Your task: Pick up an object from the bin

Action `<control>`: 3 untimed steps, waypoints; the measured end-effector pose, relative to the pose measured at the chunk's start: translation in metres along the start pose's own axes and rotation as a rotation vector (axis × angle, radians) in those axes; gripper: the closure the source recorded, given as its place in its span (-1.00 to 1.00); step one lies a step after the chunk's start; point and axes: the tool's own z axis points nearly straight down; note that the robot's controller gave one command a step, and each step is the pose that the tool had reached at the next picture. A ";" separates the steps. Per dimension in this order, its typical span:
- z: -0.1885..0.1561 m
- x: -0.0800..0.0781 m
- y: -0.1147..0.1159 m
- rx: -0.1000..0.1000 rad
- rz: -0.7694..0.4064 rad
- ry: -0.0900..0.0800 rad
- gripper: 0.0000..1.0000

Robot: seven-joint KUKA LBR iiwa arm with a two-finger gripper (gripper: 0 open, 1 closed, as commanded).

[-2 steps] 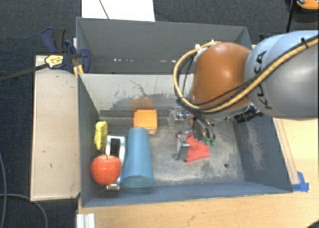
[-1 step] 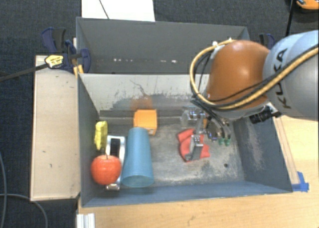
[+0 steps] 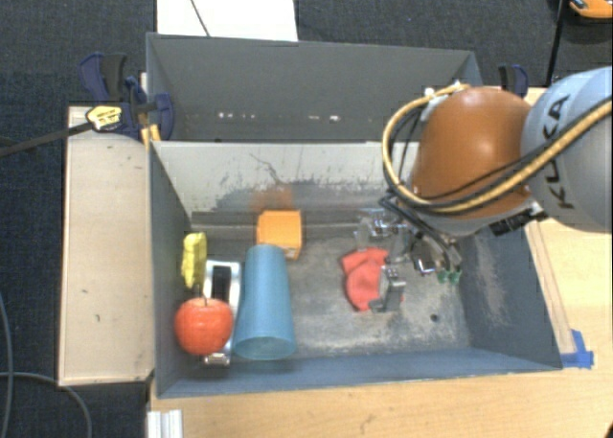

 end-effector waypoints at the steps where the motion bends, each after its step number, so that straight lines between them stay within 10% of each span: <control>1: 0.015 -0.004 -0.027 0.002 0.025 0.007 -1.00; 3: 0.092 -0.003 -0.028 0.002 0.119 0.004 -1.00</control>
Offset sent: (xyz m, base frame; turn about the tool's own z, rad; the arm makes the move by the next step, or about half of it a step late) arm 0.0132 -0.0168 -0.0652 0.1828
